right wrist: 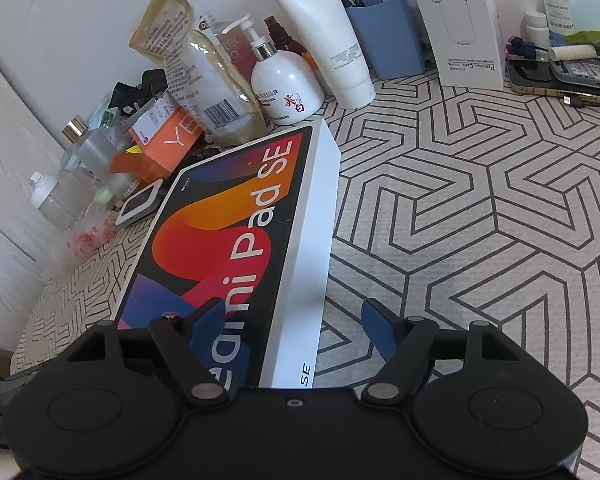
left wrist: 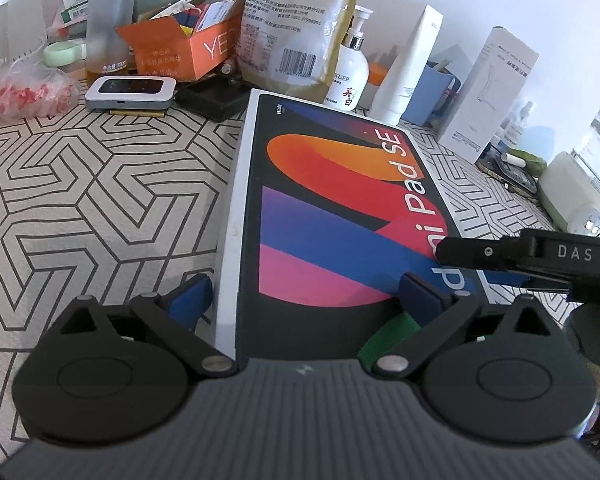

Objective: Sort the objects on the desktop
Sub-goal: 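Lower the box flat onto the table and open the right gripper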

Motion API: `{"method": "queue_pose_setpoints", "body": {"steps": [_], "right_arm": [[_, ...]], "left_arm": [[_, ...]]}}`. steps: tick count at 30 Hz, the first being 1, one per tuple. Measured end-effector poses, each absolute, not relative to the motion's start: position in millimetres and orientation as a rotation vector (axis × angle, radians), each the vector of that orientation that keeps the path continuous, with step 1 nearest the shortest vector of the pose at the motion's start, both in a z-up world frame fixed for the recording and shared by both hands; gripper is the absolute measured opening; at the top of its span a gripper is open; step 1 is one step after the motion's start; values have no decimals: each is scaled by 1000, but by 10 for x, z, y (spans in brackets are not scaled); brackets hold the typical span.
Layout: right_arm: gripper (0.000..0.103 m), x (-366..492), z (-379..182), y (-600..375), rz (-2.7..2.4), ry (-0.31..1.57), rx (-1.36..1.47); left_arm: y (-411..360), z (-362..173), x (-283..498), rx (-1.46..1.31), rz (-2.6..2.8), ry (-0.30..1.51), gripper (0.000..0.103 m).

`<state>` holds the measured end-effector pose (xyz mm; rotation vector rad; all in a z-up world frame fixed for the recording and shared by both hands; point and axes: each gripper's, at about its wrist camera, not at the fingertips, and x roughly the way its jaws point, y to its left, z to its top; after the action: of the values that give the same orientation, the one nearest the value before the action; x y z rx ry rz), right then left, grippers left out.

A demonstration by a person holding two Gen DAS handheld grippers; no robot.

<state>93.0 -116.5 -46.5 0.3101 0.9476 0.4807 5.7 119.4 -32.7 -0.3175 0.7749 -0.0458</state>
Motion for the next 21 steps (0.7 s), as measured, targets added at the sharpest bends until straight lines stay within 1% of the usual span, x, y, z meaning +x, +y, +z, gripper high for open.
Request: {"method": "queue_pose_setpoints", "body": {"steps": [12, 16, 21], "right_arm": [[79, 823, -382, -1274, 490, 960, 316], [79, 507, -288, -1513, 522, 891, 462], [79, -32, -199, -1438, 448, 831, 349]], "left_arm": [[1203, -254, -16, -316, -67, 820, 102], [1216, -150, -207, -332, -74, 794, 102], [1076, -30, -436, -250, -31, 753, 102]]}}
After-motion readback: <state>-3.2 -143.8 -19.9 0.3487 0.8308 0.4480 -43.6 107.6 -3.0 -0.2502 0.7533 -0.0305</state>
